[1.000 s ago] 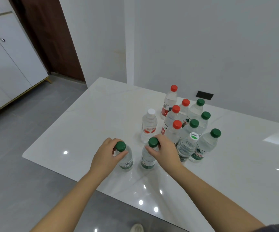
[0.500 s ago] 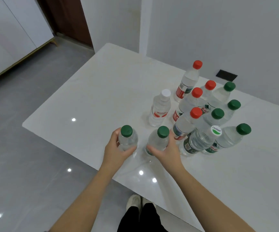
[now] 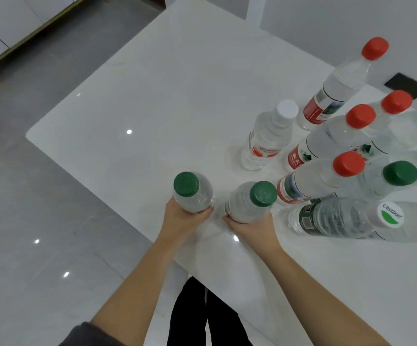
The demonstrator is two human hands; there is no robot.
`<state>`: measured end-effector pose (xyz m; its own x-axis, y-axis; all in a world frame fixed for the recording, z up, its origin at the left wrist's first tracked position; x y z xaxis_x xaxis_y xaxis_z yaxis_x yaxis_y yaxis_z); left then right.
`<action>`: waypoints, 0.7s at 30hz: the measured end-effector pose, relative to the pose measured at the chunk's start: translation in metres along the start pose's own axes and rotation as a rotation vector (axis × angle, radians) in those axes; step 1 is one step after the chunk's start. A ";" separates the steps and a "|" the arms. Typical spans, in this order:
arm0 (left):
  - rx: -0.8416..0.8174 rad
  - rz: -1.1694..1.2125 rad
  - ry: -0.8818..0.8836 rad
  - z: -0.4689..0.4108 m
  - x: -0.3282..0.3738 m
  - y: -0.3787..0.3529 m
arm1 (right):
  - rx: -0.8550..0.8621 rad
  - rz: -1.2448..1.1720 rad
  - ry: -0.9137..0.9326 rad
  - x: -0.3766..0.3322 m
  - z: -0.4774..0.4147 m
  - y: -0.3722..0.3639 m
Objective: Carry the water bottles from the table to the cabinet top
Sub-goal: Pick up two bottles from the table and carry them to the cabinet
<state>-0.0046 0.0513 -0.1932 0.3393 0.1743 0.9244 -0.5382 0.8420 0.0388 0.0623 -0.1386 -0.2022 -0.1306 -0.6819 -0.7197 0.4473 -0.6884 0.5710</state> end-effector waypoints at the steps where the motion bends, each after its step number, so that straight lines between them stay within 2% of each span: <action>1: 0.003 -0.006 -0.017 -0.001 -0.001 -0.001 | 0.002 0.006 0.005 0.000 -0.002 -0.001; 5: 0.033 -0.019 -0.047 -0.001 -0.003 -0.001 | 0.000 -0.005 0.025 0.001 -0.003 -0.002; 11: 0.035 0.041 0.003 0.015 0.007 -0.001 | 0.009 -0.002 0.090 -0.021 0.007 0.013; 17: 0.096 0.148 -0.125 0.057 0.073 0.014 | 0.065 -0.066 0.261 -0.088 0.031 0.047; 21: 0.168 0.204 -0.286 0.084 0.139 0.037 | 0.107 -0.160 0.365 -0.156 0.059 0.068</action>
<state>-0.0418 0.0641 -0.0313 -0.0038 0.1602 0.9871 -0.6989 0.7055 -0.1172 0.0614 -0.0935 -0.0273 0.1397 -0.4447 -0.8847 0.3497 -0.8137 0.4643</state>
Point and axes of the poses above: each hand's wrist, its own z-axis away from the middle knuckle, its own y-axis out of the back of the hand, x = y × z, the point moved 5 cm from there along -z, towards the middle knuckle, and after that the axes turned 15 degrees about z, right-handed, at the moved point
